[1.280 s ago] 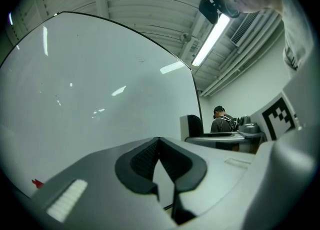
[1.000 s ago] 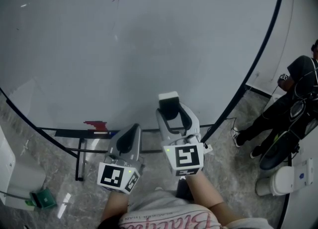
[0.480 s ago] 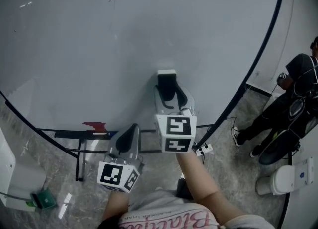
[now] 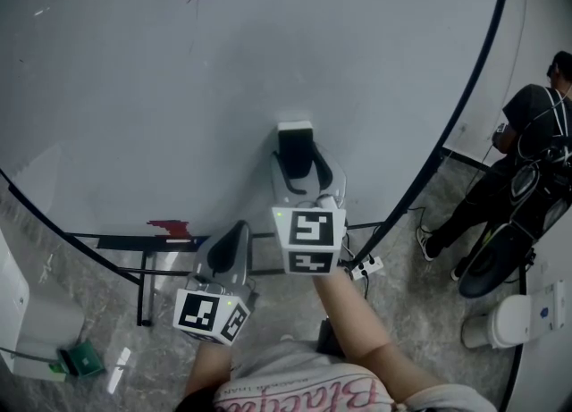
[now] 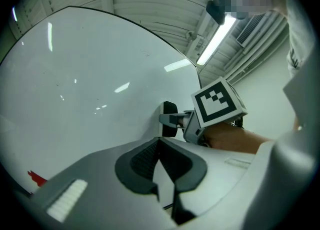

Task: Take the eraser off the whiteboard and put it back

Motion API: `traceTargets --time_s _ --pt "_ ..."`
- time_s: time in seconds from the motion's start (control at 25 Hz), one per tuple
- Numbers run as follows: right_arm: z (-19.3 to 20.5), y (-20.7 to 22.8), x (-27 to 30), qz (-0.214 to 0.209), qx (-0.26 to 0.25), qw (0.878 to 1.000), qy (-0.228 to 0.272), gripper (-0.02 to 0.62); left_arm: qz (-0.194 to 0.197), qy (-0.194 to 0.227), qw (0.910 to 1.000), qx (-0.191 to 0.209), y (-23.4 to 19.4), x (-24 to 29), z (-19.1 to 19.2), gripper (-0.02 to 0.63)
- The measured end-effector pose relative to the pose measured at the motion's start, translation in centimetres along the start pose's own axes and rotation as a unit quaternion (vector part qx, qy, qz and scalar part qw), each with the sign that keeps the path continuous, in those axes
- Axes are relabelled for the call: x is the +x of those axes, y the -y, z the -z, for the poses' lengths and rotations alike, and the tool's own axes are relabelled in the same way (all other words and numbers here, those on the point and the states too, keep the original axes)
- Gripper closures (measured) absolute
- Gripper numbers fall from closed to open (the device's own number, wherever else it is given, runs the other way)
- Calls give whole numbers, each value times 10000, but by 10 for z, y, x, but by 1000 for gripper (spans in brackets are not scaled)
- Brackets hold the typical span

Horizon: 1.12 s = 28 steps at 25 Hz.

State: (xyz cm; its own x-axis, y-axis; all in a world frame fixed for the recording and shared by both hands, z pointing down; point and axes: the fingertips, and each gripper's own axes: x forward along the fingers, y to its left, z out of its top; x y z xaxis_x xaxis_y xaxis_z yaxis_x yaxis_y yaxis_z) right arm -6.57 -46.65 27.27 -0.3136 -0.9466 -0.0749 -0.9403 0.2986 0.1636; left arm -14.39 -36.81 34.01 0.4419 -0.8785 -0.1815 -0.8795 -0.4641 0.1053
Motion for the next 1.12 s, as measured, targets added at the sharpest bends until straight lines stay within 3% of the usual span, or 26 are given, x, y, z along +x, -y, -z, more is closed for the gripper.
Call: traceTargets --time_s 0.28,0.44,0.6,0.84,1.12 --pt "17 -1 -20 -119 70 9998 -133 349 101 -13 9999 28 6 2 1 607" --pt "36 -3 -42 -115 121 9996 -211 461 141 -28 9999 32 8 3 3 607" --pt "44 -16 -65 -436 146 9989 -15 594 205 -54 9998 47 11 4 4 607" --pt "49 -36 -97 -950 135 9951 225 595 305 -30 9995 57 14 3 3 607" --pt "74 -43 -118 -1034 306 9942 -34 595 407 -10 9992 49 17 2 3 607"
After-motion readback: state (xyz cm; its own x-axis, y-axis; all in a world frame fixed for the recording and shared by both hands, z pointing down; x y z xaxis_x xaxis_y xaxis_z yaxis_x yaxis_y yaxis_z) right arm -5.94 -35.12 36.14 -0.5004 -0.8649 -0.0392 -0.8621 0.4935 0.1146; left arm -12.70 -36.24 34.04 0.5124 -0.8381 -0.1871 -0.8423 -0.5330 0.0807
